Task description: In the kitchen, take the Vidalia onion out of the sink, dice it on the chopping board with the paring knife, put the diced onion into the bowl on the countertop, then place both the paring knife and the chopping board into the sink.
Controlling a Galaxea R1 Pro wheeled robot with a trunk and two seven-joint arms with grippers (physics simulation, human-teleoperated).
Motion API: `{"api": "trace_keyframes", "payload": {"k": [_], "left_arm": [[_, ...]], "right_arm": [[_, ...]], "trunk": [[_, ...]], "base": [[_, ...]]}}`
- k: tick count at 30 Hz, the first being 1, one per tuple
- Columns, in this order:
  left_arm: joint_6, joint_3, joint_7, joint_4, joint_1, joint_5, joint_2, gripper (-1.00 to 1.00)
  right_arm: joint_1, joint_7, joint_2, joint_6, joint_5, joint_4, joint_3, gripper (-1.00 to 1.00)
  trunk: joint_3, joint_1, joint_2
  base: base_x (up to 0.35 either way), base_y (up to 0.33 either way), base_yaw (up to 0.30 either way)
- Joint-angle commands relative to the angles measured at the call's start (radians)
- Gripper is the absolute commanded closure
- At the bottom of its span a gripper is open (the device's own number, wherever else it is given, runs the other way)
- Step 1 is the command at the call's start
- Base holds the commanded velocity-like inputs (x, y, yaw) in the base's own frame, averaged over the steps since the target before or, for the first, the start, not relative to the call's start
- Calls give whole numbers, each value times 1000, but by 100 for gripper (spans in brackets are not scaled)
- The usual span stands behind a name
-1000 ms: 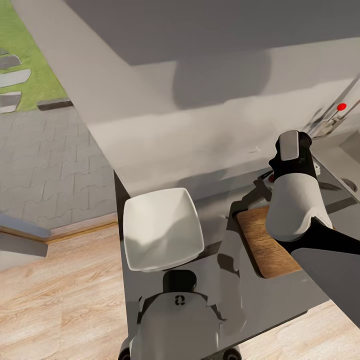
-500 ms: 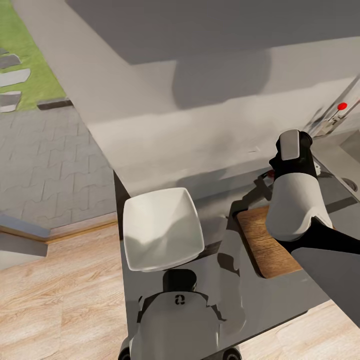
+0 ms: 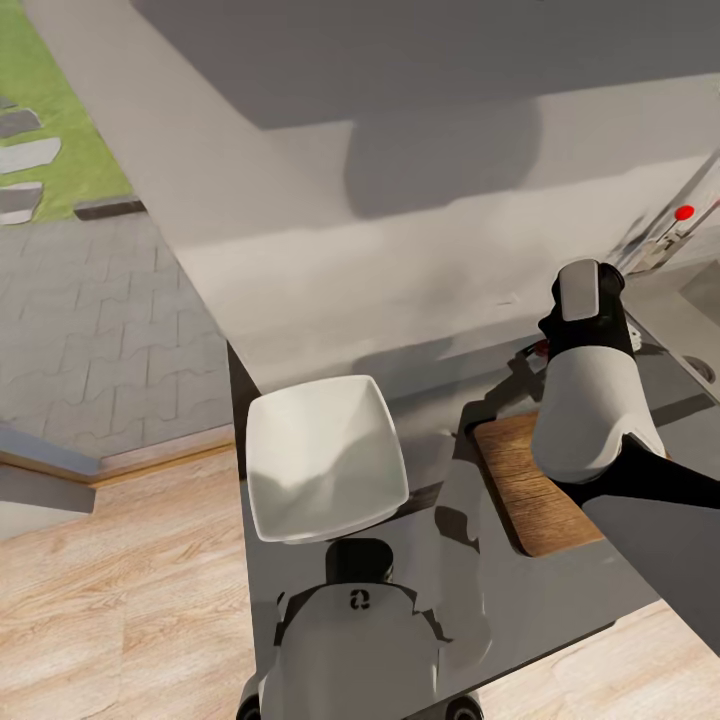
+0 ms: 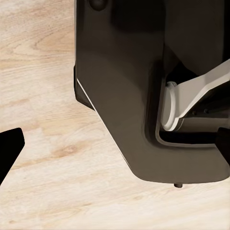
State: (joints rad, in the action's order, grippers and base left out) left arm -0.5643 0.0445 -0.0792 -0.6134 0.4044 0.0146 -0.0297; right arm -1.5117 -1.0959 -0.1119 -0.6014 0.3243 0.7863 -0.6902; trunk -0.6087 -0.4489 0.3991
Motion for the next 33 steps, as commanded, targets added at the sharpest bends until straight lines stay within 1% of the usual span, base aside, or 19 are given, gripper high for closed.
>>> {"api": "trace_keyframes", "payload": {"k": [1, 33], "left_arm": [[0, 5, -8, -2, 1, 2, -1, -100], [-1, 5, -8, -3, 1, 1, -1, -100]], "right_arm": [[36, -5, 0, -15, -4, 1, -3, 100], [36, -6, -2, -15, -2, 2, -2, 100]], "trunk": [[-1, -1, 1], [48, -1, 1]], "base": [[0, 0, 0], [0, 0, 0]]}}
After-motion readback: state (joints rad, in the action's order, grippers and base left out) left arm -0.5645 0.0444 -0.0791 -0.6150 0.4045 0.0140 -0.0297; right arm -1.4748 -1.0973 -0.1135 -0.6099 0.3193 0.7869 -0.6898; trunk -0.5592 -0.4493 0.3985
